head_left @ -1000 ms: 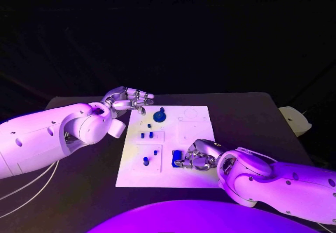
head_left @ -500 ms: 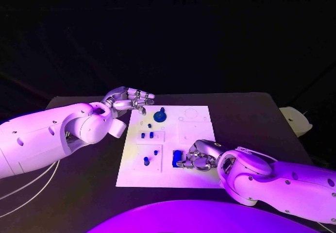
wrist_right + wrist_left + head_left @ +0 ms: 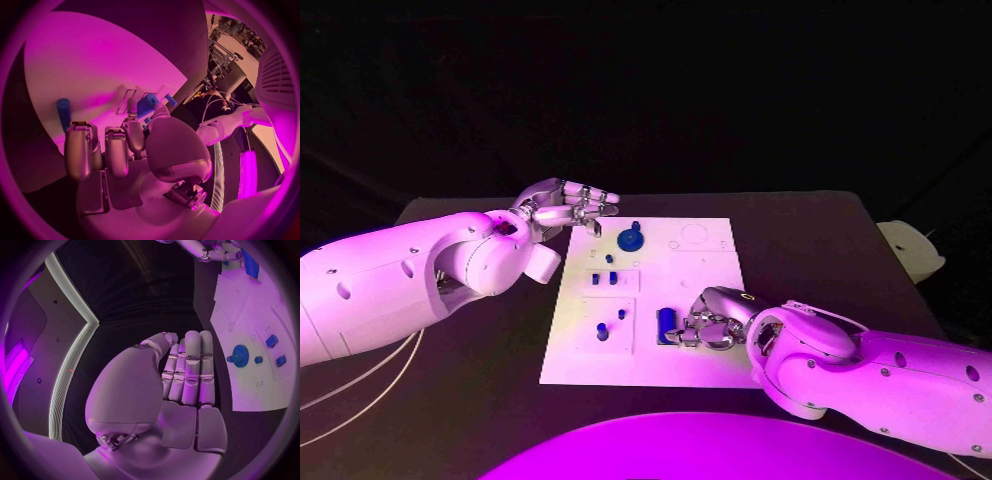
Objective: Assemble the parts on the task board
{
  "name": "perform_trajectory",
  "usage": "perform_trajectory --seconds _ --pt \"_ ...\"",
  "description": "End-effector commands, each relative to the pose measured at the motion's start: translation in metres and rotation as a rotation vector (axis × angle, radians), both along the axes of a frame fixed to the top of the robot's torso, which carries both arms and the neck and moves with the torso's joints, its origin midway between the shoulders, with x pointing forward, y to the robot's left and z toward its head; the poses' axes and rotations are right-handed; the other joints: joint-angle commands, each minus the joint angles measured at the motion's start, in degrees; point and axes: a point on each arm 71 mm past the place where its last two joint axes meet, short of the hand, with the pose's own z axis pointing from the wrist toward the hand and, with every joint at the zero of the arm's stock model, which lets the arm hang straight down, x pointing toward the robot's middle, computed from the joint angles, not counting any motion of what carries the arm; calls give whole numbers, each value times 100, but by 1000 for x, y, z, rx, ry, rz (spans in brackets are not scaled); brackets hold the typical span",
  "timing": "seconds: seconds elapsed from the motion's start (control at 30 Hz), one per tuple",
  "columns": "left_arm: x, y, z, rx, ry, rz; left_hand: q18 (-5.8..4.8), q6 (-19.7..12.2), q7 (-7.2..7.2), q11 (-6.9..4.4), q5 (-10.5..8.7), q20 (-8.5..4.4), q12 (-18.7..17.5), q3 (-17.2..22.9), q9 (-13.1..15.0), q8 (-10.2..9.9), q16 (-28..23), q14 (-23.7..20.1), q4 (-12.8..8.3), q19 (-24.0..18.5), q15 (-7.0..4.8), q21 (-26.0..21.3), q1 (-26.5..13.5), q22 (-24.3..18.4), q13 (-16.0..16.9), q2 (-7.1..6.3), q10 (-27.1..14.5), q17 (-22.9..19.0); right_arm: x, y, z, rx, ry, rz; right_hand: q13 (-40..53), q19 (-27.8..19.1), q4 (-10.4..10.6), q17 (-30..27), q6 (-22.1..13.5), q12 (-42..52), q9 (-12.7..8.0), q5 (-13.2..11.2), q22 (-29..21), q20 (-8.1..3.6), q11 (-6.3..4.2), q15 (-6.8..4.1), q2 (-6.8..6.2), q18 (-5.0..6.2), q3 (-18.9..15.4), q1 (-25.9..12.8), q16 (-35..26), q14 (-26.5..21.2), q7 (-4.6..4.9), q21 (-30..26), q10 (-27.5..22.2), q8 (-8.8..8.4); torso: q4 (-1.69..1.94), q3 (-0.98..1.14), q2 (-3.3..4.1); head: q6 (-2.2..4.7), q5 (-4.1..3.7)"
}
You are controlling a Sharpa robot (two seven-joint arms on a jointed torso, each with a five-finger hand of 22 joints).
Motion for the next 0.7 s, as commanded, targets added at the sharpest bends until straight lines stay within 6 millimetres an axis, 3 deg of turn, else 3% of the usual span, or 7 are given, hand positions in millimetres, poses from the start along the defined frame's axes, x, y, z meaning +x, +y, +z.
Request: perform_trajectory --seconds 0.03,0.4,0.5,0.53,0.6,0.7 --pt "0 0 0 -10 1 -11 87 -46 13 -9 -14 10 20 -21 -3 8 -33 -17 -22 -29 21 -19 -18 -10 9 16 -49 -9 0 -2 -1 -27 -6 6 121 252 23 1087 -6 20 6 18 1240 -43 3 -52 41 -58 24 13 14 509 -30 10 49 29 -4 5 -3 0 5" --pt "-1 5 0 -7 1 -2 87 -47 14 -8 -14 10 22 -21 -2 8 -34 -16 -24 -28 21 -19 -16 -10 9 15 -51 -10 -3 -3 1 -26 1 23 120 244 5 1079 -22 6 23 -73 1235 -46 6 -52 -56 -54 -40 86 10 507 -25 -11 44 31 -3 3 2 0 -9" --pt "-1 5 0 -7 2 -4 87 -49 15 -8 -14 9 24 -20 -2 9 -34 -17 -28 -27 21 -20 -11 -11 9 14 -53 -10 -4 -2 2 -21 2 30 125 241 41 1071 -23 -1 42 -382 1233 -42 12 -47 -125 -53 -149 24 6 505 -19 -18 43 39 -2 -1 1 0 -11" --pt "-1 5 0 -7 2 -4 87 -49 15 -8 -14 9 24 -20 -2 9 -34 -17 -28 -27 21 -20 -11 -11 9 14 -53 -10 -4 -2 2 -20 2 31 125 241 41 1071 -23 -1 42 -382 1233 -42 12 -47 -125 -53 -149 24 6 505 -19 -18 43 39 -1 -2 1 0 -13" --pt "-1 5 0 -7 3 -5 87 -49 15 -8 -14 9 24 -20 -2 9 -34 -17 -28 -27 21 -20 -11 -11 9 14 -53 -10 -4 -2 2 -18 2 32 135 240 46 1070 -23 1 60 -725 1233 -40 14 -45 -139 -53 -235 -50 5 505 -18 -16 48 47 -1 -5 2 0 -19" --pt "-1 5 0 -7 3 -5 87 -49 15 -8 -14 9 24 -20 -2 9 -34 -17 -28 -27 21 -20 -11 -11 9 14 -53 -10 -5 -3 2 -17 1 32 136 241 45 1074 -24 -3 67 -814 1234 -40 15 -44 -139 -54 -262 -67 7 506 -18 -15 48 50 -2 -7 6 0 -14"
